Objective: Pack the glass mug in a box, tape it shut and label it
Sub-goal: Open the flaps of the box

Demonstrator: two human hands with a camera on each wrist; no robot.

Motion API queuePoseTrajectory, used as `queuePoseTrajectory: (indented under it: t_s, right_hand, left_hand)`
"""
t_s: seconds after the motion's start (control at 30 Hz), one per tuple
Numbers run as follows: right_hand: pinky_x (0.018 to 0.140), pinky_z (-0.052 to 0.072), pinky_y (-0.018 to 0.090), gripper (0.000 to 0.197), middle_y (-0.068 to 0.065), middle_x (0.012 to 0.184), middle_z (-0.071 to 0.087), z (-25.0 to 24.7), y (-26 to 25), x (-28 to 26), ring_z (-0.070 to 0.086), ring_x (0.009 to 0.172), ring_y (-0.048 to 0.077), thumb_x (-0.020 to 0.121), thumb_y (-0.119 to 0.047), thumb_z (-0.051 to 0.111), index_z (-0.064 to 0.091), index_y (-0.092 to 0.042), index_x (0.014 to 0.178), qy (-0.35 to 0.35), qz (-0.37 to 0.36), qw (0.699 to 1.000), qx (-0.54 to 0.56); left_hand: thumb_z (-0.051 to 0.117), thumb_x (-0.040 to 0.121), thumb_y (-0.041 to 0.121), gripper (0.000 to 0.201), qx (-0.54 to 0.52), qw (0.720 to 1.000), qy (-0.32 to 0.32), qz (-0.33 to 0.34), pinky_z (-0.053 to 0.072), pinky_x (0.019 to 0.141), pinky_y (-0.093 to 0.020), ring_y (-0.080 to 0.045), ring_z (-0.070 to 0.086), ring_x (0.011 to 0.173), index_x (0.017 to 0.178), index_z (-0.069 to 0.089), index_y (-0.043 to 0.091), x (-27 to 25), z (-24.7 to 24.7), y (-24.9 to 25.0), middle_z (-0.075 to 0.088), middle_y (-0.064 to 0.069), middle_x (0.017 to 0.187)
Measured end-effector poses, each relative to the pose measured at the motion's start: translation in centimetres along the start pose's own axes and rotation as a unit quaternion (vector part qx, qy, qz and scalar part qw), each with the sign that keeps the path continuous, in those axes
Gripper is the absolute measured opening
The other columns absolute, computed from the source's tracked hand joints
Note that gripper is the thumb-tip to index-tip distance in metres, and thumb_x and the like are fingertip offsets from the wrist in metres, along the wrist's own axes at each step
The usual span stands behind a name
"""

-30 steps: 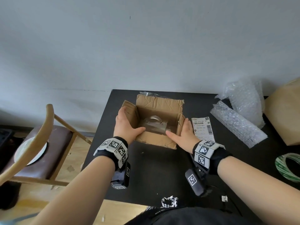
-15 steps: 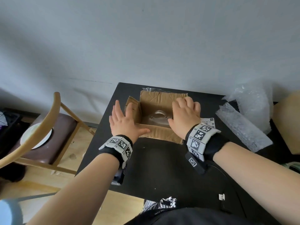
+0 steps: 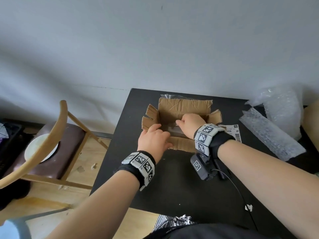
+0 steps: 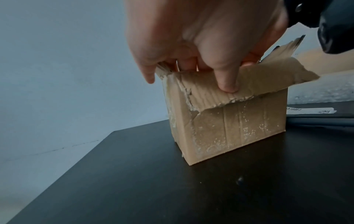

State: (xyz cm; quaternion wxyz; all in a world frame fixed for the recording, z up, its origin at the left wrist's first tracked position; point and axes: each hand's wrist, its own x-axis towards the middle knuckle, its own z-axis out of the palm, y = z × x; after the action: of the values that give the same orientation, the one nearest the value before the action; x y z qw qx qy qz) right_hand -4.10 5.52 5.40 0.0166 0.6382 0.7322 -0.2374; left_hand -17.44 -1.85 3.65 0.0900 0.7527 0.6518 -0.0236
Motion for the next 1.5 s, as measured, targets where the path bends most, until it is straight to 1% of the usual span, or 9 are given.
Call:
queuePoseTrajectory:
  t_s: [0.27,0.5,0.77,1.0,1.17,1.23,1.3,1.4,1.5]
  right_hand:
    - [0.064,0.037,0.03,0.035,-0.001,0.07,0.051,-3.1,-0.4,-1.1,0.05,0.069,0.018,0.093,-0.043,0.046,0.051,-0.012,0.077,0.153,-0.011,0.976,0.157]
    - [0.077,0.053,0.045,0.035,0.01,0.074,0.063,-4.4,1.9,-0.6,0.062,0.076,0.029,0.087,-0.045,0.053,0.047,-0.015,0.068,0.187,0.053,0.935,0.295]
    - [0.058,0.043,0.025,0.039,0.002,0.056,0.051,-5.1,2.6,-1.2,0.049,0.041,0.003,0.087,-0.041,0.056,0.044,-0.014,0.062,0.211,0.048,0.893,0.394]
    - [0.057,0.044,0.023,0.037,0.004,0.059,0.054,-5.4,2.9,-1.7,0.053,0.041,-0.003,0.087,-0.037,0.059,0.045,-0.012,0.063,0.236,0.002,0.879,0.414]
    - [0.069,0.051,0.04,0.039,0.018,0.07,0.058,-5.4,3.4,-1.6,0.061,0.068,0.026,0.081,-0.038,0.063,0.053,-0.004,0.066,0.278,-0.028,0.891,0.358]
    - [0.065,0.046,0.032,0.037,0.009,0.065,0.053,-5.5,3.7,-1.7,0.053,0.064,0.019,0.08,-0.036,0.065,0.054,-0.003,0.066,0.298,-0.046,0.897,0.324]
    - [0.059,0.037,0.017,0.032,-0.004,0.062,0.045,-5.8,3.7,-2.0,0.043,0.059,0.008,0.08,-0.03,0.068,0.052,-0.008,0.065,0.317,-0.083,0.901,0.285]
    - [0.056,0.034,0.008,0.03,-0.008,0.065,0.043,-6.1,3.4,-2.5,0.042,0.057,0.004,0.078,-0.024,0.072,0.049,-0.011,0.065,0.322,-0.157,0.904,0.234]
    - [0.053,0.039,0.011,0.029,0.005,0.073,0.051,-6.3,3.1,-3.0,0.048,0.057,0.016,0.074,-0.02,0.074,0.05,-0.005,0.066,0.315,-0.21,0.899,0.22]
  left_hand:
    - [0.045,0.096,0.039,0.028,0.006,0.999,0.033,0.022,0.039,0.091,-0.035,-0.02,0.041,0.122,0.116,0.057,0.024,3.8,-1.2,-1.8,0.056,0.002,0.115]
    - [0.051,0.093,0.038,0.03,-0.003,0.998,0.013,0.058,0.045,0.09,-0.035,-0.02,0.044,0.117,0.11,0.064,0.018,7.6,-4.2,-1.8,0.058,-0.002,0.11]
    - [0.055,0.092,0.037,0.03,-0.016,0.999,-0.02,0.031,0.048,0.088,-0.039,-0.022,0.047,0.112,0.108,0.064,0.013,9.2,-4.3,-1.9,0.059,-0.006,0.105]
    - [0.054,0.093,0.037,0.034,0.028,0.994,-0.106,-0.01,0.051,0.087,-0.041,-0.026,0.053,0.106,0.114,0.061,0.012,11.2,-4.3,-2.1,0.054,-0.01,0.111]
    - [0.05,0.093,0.028,0.024,-0.038,0.999,0.029,0.011,0.031,0.107,-0.046,-0.022,0.044,0.122,0.113,0.064,0.028,10.4,-3.5,-2.5,0.06,0.003,0.113]
    - [0.044,0.095,0.022,0.028,-0.155,0.973,0.166,0.025,0.038,0.1,-0.039,-0.022,0.052,0.113,0.112,0.067,0.025,9.5,-3.9,-2.4,0.066,0.002,0.109]
    - [0.04,0.098,0.026,0.03,-0.282,0.936,0.209,0.02,0.047,0.087,-0.037,-0.021,0.058,0.098,0.108,0.067,0.019,8.6,-5.1,-1.4,0.069,-0.002,0.101]
    - [0.039,0.097,0.045,0.041,-0.482,0.873,0.063,-0.028,0.056,0.08,-0.038,-0.016,0.062,0.091,0.114,0.06,0.014,8.0,-6.7,0.6,0.065,-0.002,0.101]
    - [0.053,0.088,0.053,0.052,-0.589,0.805,-0.075,-0.027,0.058,0.082,-0.038,-0.019,0.066,0.099,0.116,0.058,0.01,7.9,-7.4,1.2,0.066,-0.01,0.11]
